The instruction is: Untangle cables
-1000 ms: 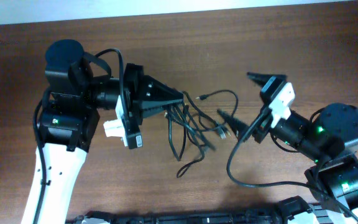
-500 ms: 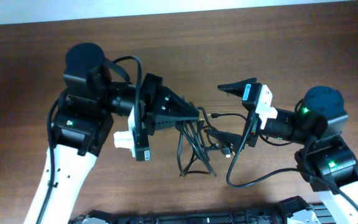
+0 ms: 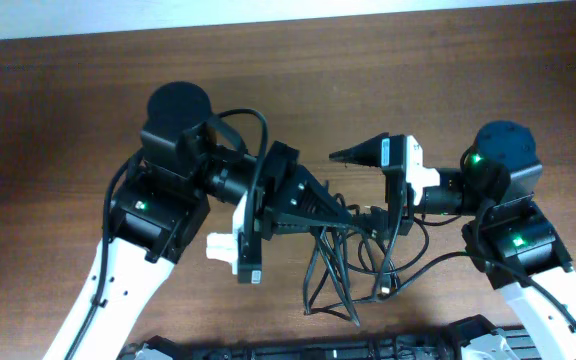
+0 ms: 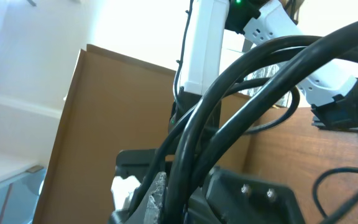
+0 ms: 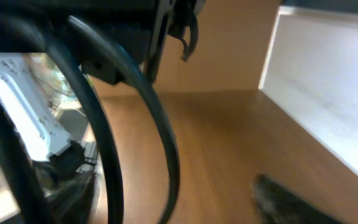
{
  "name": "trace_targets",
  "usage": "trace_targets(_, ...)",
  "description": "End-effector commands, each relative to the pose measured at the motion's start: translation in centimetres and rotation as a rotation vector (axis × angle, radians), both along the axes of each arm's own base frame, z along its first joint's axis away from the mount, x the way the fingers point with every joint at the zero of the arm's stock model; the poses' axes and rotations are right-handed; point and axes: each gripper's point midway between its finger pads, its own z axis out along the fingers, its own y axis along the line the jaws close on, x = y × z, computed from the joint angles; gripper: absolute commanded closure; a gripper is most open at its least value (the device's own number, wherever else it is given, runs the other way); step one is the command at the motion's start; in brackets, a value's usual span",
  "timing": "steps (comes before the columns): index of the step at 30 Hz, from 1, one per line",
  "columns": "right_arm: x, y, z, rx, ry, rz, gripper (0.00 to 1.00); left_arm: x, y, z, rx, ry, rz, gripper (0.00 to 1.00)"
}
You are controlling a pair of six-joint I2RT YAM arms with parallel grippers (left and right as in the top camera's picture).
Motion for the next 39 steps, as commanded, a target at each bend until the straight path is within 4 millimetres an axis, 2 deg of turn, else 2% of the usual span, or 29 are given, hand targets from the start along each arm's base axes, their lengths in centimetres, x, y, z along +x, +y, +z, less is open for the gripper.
trace_targets(1, -1.1, 0.1, 0.7, 0.019, -0.004, 0.071, 0.44, -0.7, -0.7, 0.5, -0.015, -0.039, 0.005, 1.0)
trace_targets(3, -1.1, 0.1, 0.7, 0.019, -0.005, 0.071, 0.6, -0.7, -0.9, 0.5, -0.014, -0.042, 0.016, 1.0)
trace_targets(6, -1.1, 0.1, 0.7, 0.019, -0.005, 0.07, 0.96, -0.6, -1.0, 0.5, -0.014, -0.043, 0.021, 1.0)
trace_targets(9, -1.1, 0.1, 0.7, 0.018, -0.005, 0.067, 0.96, -0.5, -1.1, 0.5, -0.013, -0.044, 0.031, 1.0)
trace_targets(12, -0.8, 0.1, 0.6, 0.015, -0.006, 0.053, 0.96, 0.8, -1.6, 0.3, -0.004, -0.047, 0.11, 1.0)
trace_targets(14, 0.2, -0.1, 0.4, 0.005, 0.008, -0.006, 0.96, 1.4, -1.8, 0.3, 0.003, -0.043, 0.15, 0.98)
trace_targets(16, 2.1, -0.5, 0.0, -0.009, 0.046, -0.125, 0.96, 2.6, -2.2, 0.1, 0.026, -0.008, 0.222, 0.92)
trace_targets(19, 4.5, -1.5, -0.6, -0.034, 0.077, -0.287, 0.96, 5.5, -2.6, -0.2, 0.073, 0.095, 0.398, 0.87)
trace_targets(23, 7.9, -4.5, -2.2, -0.109, 0.1, -0.575, 0.96, 10.9, -2.1, -1.2, 0.122, 0.245, 0.721, 0.87)
trace_targets(26, 9.5, -6.9, -2.7, -0.149, 0.093, -0.749, 0.96, 14.1, -0.6, -3.2, 0.185, 0.288, 0.941, 0.87)
trace_targets(31, 10.9, -11.7, -1.7, -0.178, 0.033, -1.049, 0.96, 17.2, 2.9, -7.4, 0.339, 0.332, 1.239, 0.91)
trace_targets(32, 11.0, -12.9, -1.1, -0.175, 0.012, -1.12, 0.96, 17.7, 3.9, -8.3, 0.38, 0.337, 1.301, 0.92)
trace_targets(37, 10.3, -16.2, 1.5, -0.139, -0.071, -1.301, 0.96, 18.6, 8.5, -12.0, 0.548, 0.379, 1.566, 0.93)
trace_targets(38, 10.1, -16.5, 1.8, -0.142, -0.091, -1.316, 0.96, 18.6, 9.3, -12.4, 0.567, 0.396, 1.606, 0.99)
trace_targets(39, 10.0, -16.8, 2.1, -0.148, -0.11, -1.326, 0.96, 18.7, 9.9, -12.8, 0.575, 0.423, 1.646, 1.0)
